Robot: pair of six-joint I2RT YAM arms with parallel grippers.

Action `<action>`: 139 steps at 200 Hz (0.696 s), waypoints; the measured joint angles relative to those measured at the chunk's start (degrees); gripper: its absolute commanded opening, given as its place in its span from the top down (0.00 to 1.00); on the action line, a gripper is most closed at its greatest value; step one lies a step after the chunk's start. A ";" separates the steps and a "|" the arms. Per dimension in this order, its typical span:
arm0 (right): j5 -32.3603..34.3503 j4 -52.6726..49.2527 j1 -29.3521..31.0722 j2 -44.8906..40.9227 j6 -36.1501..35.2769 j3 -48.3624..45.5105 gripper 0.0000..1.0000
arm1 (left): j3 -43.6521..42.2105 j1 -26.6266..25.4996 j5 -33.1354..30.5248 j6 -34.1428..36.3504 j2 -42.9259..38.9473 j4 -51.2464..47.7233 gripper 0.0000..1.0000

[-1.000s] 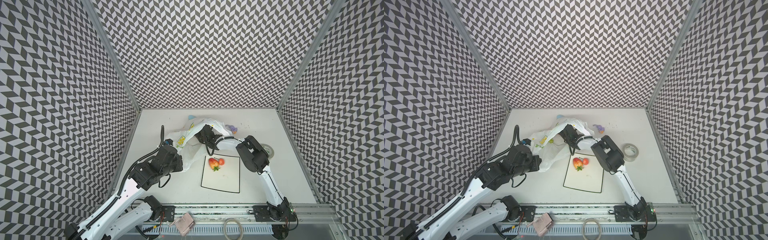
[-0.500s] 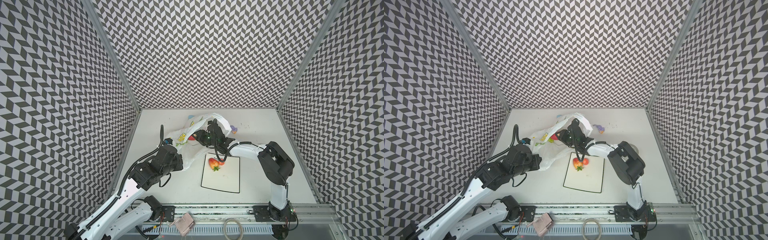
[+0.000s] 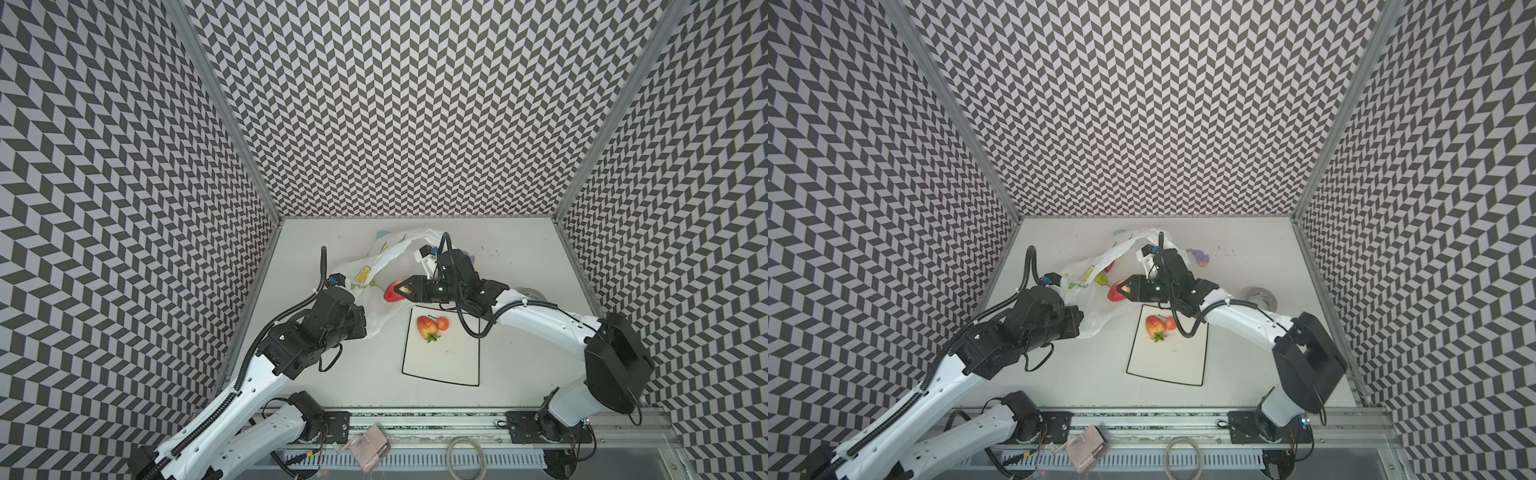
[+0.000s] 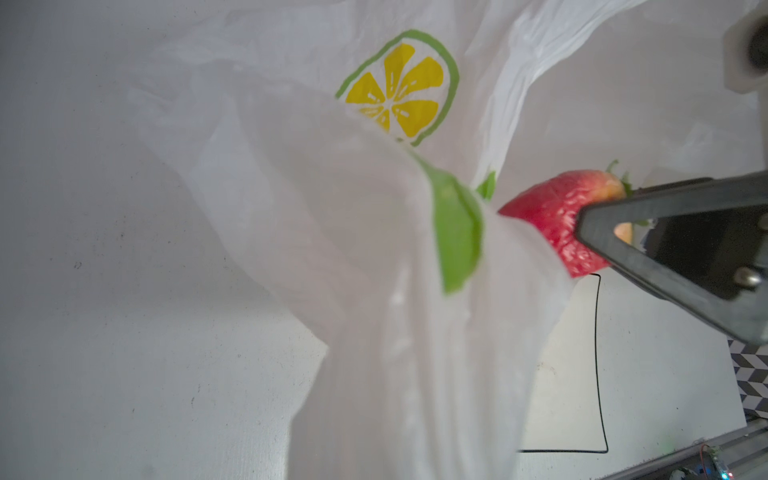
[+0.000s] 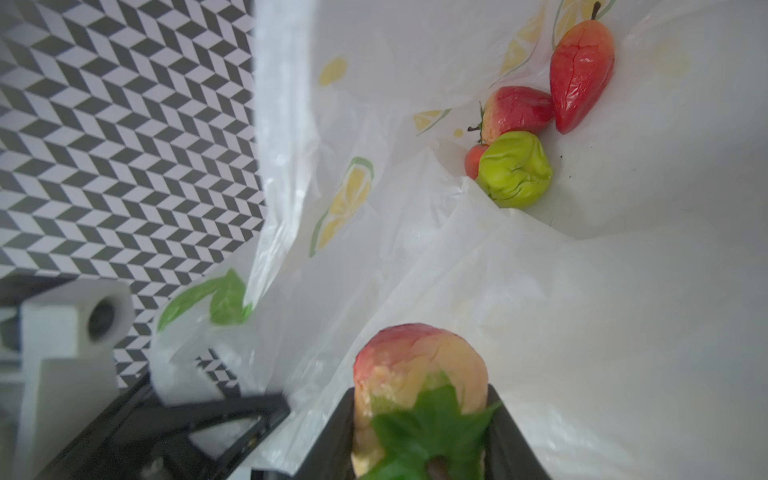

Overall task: Take the fake fruits out of the plastic bag
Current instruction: 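Lift the red-yellow apple out of the bag and carry it over the board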

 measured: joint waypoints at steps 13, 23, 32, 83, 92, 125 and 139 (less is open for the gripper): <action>-0.24 -2.40 0.07 -3.80 -2.36 -1.84 0.62 | 0.00 0.00 0.02 0.04 0.00 0.02 1.00; -0.20 -4.68 0.15 -6.88 -4.15 -3.28 0.62 | 0.00 0.00 0.02 0.11 0.00 0.07 1.00; 0.17 -6.80 0.26 -9.64 -5.66 -4.63 0.62 | 0.00 0.00 0.04 0.13 0.00 0.07 1.00; 7.08 -20.46 -0.04 -23.43 -7.65 -13.66 0.62 | 0.00 0.00 0.00 0.13 -0.07 0.20 1.00; 8.90 -22.71 -0.68 -25.49 -7.10 -15.52 0.62 | 0.00 0.00 -0.02 0.09 -0.20 0.20 1.00; 14.19 -27.15 -7.13 -31.26 -5.20 -22.16 0.62 | 0.00 0.00 -0.31 -0.09 -0.79 0.20 1.00; 15.32 -27.19 -10.56 -31.08 -5.29 -23.56 0.62 | 0.00 0.00 -0.55 -0.09 -0.83 0.20 1.00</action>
